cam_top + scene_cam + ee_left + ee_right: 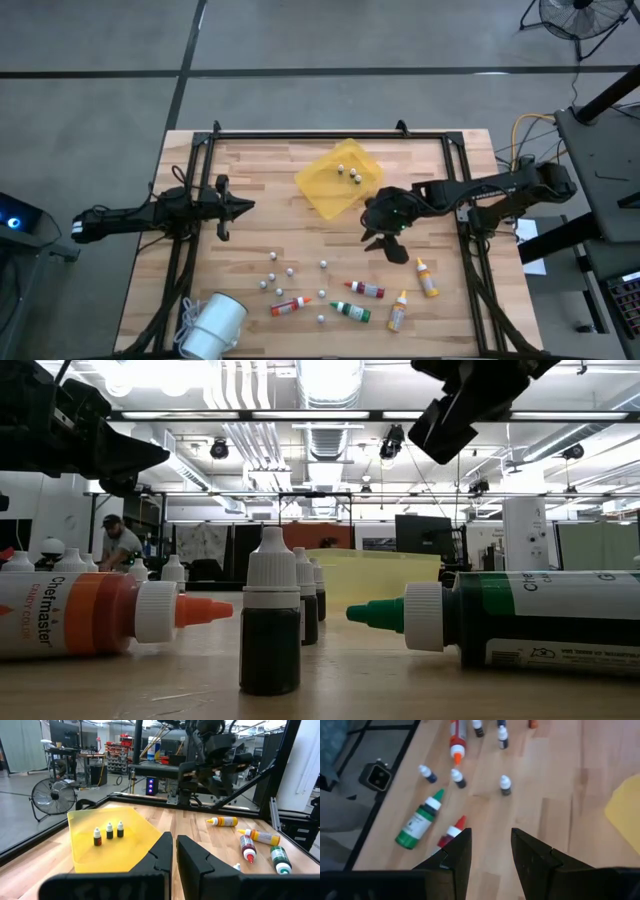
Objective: Pick & Place food coloring
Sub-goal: Put the small green food coloring bottle into the yellow bin
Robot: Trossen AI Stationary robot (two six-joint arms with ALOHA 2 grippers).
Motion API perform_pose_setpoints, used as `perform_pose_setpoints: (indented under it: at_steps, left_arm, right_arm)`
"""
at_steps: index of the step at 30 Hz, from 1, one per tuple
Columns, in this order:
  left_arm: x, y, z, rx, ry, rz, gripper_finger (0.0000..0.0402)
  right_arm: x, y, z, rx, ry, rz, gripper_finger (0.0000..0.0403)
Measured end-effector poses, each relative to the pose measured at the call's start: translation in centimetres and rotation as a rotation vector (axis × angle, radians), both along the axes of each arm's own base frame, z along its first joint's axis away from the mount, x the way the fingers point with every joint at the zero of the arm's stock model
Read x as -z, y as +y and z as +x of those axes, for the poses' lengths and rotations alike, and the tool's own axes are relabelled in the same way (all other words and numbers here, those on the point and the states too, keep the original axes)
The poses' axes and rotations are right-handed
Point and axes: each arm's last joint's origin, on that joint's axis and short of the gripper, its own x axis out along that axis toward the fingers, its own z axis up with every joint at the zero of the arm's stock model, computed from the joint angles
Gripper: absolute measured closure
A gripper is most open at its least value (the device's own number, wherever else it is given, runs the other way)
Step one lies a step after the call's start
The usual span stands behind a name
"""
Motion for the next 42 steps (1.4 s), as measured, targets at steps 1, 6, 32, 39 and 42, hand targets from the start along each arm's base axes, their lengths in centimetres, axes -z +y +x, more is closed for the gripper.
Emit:
perform_pose_setpoints:
  at_steps: [1,6,32,39,42]
  left_arm:
    - [0.0,0.0,0.0,0.000,0.000,0.000,0.0402]
    - [0.0,0.0,0.0,0.000,0.000,0.000,0.0402]
    - [0.0,0.0,0.0,0.000,0.001,0.000,0.0402]
    - [0.0,0.0,0.0,0.000,0.001,0.000,0.0402]
    - [0.0,0.0,0.0,0.000,0.001,0.000,0.0402]
  right_arm:
    - [0.0,0.2,0.0,-0.003,0.002,0.004,0.0275]
    - [-0.1,1.0,0.2,0.000,-0.008,0.030,0.0275]
    - [-2.5,2.6,5.8,-0.028,-0.007,0.020,0.0275]
    - [-5.3,2.6,6.1,-0.093,-0.045,-0.041,0.0275]
    - [-6.2,2.6,6.0,-0.092,-0.043,-0.079,0.0275]
